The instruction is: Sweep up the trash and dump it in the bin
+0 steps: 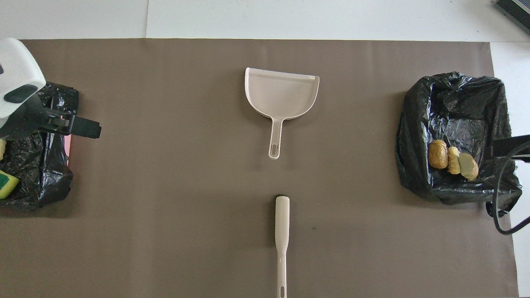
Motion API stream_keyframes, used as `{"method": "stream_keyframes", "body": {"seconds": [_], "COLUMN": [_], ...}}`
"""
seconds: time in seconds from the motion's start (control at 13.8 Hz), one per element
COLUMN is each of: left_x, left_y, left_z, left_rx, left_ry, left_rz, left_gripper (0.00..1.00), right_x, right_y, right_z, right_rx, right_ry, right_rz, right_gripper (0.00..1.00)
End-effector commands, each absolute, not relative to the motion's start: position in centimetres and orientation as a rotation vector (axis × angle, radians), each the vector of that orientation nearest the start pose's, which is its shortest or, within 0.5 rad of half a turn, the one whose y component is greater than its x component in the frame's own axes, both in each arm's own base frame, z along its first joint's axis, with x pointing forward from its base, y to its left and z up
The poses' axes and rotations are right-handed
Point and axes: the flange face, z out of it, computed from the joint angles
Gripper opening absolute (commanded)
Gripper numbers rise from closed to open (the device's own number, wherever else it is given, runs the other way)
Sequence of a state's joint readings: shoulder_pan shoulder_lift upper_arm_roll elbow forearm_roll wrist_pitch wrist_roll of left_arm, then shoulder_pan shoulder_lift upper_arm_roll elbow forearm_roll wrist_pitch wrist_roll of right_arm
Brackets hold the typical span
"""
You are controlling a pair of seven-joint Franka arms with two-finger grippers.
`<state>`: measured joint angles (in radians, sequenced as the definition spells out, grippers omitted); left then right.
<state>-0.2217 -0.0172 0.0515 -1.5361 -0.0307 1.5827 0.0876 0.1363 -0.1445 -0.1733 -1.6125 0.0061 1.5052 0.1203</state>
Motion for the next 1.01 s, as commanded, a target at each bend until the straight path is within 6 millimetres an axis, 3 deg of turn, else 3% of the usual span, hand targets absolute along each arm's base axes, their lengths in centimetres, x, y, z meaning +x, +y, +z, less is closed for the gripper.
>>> {"method": "stream_keyframes", "body": {"seconds": [0.0, 0.36, 0.72, 0.94], "left_x": [52.9, 52.4, 52.2, 52.2], "left_y": [-8.7, -8.1, -8.0, -8.0], "left_z": [68.0, 68.9, 68.9, 68.9], "left_rx": [-3.093, -3.102, -3.104, -3.104], "left_ry": [0.473, 0.499, 0.492, 0.495], "left_rz": [-0.046, -0.046, -0.041, -0.038], "left_gripper": [1.0, 1.0, 1.0, 1.0], "right_x": [49.8, 49.7, 49.8, 49.8], "right_y": [-2.7, -3.4, -2.2, -2.4], "right_z": [67.8, 67.8, 67.7, 67.6], "right_rx": [-3.102, -3.098, -3.097, -3.1], "right_ry": [0.209, 0.23, 0.194, 0.203], "right_rz": [-0.052, -0.052, -0.05, -0.047], "right_gripper": [1.0, 1.0, 1.0, 1.0]}}
